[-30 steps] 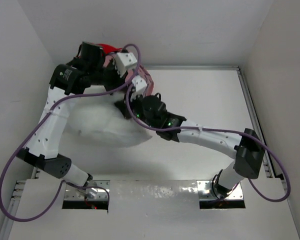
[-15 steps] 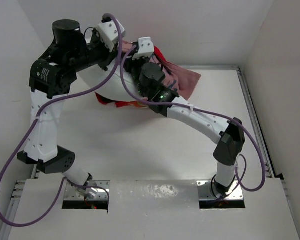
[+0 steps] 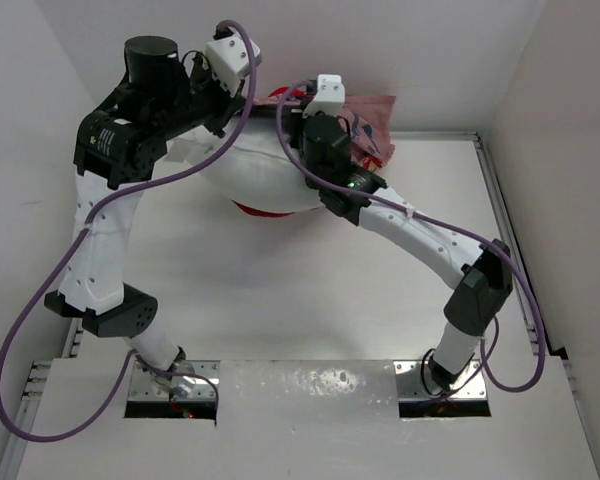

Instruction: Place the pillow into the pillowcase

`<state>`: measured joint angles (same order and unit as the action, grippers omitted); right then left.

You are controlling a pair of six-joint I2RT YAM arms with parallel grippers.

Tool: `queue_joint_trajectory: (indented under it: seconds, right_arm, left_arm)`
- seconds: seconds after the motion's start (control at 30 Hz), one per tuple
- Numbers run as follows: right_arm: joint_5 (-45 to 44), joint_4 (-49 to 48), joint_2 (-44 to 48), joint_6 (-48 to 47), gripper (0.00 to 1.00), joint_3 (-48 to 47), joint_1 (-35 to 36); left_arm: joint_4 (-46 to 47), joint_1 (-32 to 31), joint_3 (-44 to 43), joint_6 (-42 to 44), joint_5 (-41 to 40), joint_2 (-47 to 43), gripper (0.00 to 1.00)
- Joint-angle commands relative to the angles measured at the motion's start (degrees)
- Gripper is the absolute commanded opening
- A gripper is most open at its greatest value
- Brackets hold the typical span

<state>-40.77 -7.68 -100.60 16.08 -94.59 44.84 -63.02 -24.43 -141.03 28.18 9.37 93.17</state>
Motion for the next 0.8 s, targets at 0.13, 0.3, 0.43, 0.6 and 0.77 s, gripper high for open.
queue_joint_trajectory:
  seconds: [0.13,0.3,0.43,0.6,0.77]
  right_arm:
    - [-8.0,15.3,-6.1,0.4,0.0,-23.4,-7.7]
    - [-1.3,40.1,-19.2,-1.6,0.13,-46.9,-7.5]
    - [14.7,26.2,-0.9,-5.4,0.79,-24.0,-6.6]
    - [22.0,25.6,11.4,-3.9,0.58,-13.7,-6.5]
    - [27.6,19.6,18.4,-5.1,0.53,-0.4,-6.6]
  left_arm:
    - [13.3,0.3,-12.1,-7.1,-1.1,-5.1,0.0]
    - [17.0,0.2,-10.1,-13.3,1.2,-3.7,0.0]
    - [22.0,0.4,-5.5,-12.8,-7.5,-2.9,0.0]
    - [24.9,1.7,-3.5,-10.1,-16.2,-1.7,0.0]
    - [23.7,1.7,-4.3,-9.6,-13.2,-1.2,0.0]
